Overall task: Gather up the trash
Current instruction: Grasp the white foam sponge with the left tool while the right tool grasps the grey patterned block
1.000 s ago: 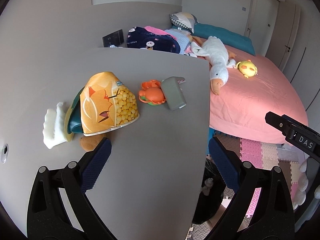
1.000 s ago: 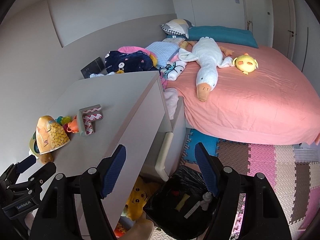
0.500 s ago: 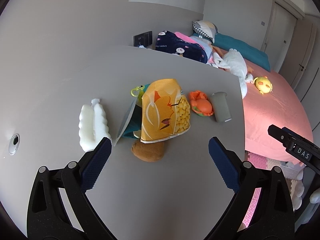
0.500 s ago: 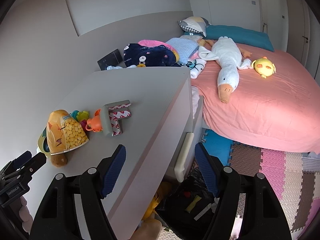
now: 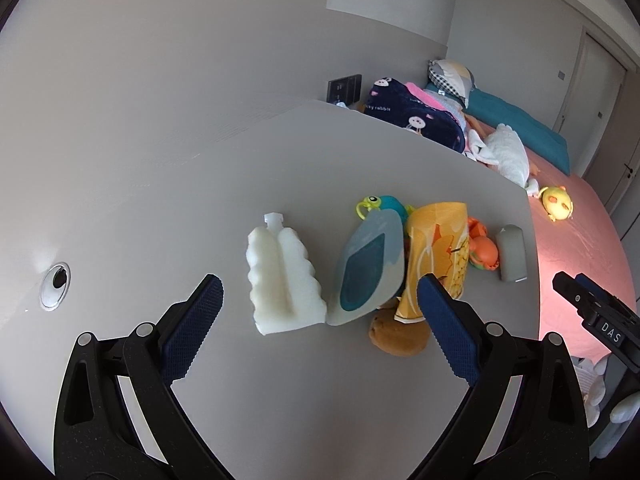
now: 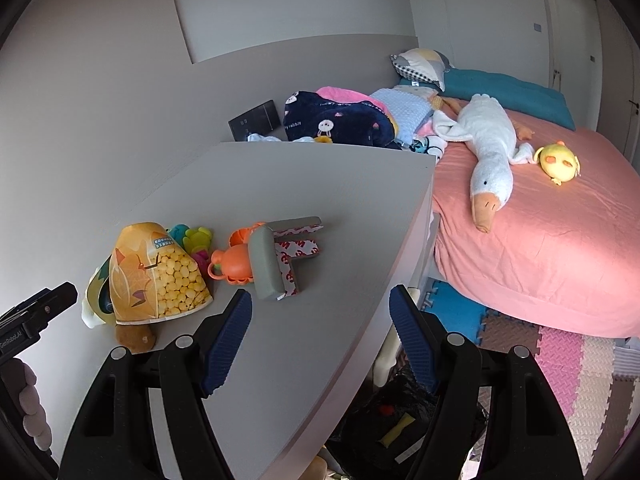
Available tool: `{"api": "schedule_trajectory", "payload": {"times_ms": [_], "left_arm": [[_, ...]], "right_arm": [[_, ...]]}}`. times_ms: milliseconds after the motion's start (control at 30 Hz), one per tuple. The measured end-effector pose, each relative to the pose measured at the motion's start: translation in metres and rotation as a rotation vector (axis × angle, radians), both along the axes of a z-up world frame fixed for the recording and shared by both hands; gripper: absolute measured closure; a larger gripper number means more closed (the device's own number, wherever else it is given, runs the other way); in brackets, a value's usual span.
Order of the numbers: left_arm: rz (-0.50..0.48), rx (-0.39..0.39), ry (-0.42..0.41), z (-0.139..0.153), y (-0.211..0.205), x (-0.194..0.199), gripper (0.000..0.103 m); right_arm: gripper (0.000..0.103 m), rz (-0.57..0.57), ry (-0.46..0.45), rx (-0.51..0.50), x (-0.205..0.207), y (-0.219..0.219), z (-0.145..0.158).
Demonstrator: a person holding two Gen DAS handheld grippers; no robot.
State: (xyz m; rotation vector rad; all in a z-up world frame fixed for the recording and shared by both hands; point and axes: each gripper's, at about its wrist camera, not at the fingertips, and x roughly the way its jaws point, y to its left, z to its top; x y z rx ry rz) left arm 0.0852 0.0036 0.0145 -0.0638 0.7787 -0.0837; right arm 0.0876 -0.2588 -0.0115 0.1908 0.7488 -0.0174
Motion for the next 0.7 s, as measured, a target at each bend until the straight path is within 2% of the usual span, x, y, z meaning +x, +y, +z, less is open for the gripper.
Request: {"api": "schedule_trajectory", "payload": {"times_ms": [267, 600, 633, 700], "left_arm": [[0.062, -0.014, 0.024, -0.010, 0.028, 0.031, 0.009], [0.099, -0.019, 0.127, -0.045, 0.040, 0.058, 0.009], [0.096, -0.015, 0.130, -0.047, 0.039, 0.059, 0.009], [0.088, -0.006, 0.136, -0.050, 0.037, 0.062, 0.009]], "right_arm": [[0.031, 0.020, 0.003, -0.002, 0.025, 0.012, -0.003], [0.031, 0.002, 0.018, 0.041, 0.052, 0.011, -0.016], [0.032, 0.004, 0.021, 0.042, 0.054, 0.012, -0.018], [0.040, 0.023, 0.030, 0.051, 0.058, 0.014, -0.022]]}}
